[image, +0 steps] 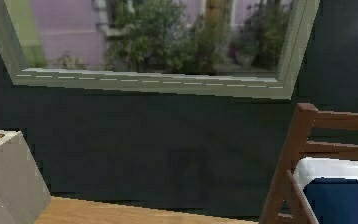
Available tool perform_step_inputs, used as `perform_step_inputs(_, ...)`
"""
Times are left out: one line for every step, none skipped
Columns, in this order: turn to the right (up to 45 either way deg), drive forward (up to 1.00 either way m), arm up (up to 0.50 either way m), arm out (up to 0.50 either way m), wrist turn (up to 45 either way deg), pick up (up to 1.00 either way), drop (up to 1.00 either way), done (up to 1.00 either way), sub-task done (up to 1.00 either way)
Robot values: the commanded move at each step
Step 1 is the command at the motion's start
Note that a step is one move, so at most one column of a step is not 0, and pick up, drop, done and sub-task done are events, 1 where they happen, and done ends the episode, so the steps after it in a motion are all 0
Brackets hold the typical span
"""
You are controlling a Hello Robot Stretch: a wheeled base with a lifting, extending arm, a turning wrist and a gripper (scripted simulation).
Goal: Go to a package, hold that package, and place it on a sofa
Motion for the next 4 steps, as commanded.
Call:
perform_step_inputs(0.0, 0.0, 0.0, 0.0, -45.0, 0.0, 0.0, 0.0, 0.0)
perform_step_inputs(0.0, 0.0, 0.0, 0.0, -36.0, 0.0, 0.0, 0.0, 0.0)
perform_step_inputs(0.0, 0.0, 0.0, -0.14, 0.0, 0.0, 0.0, 0.0, 0.0)
perform_step_inputs(-45.0, 0.0, 0.0, 0.0, 0.0, 0.0, 0.0, 0.0, 0.0)
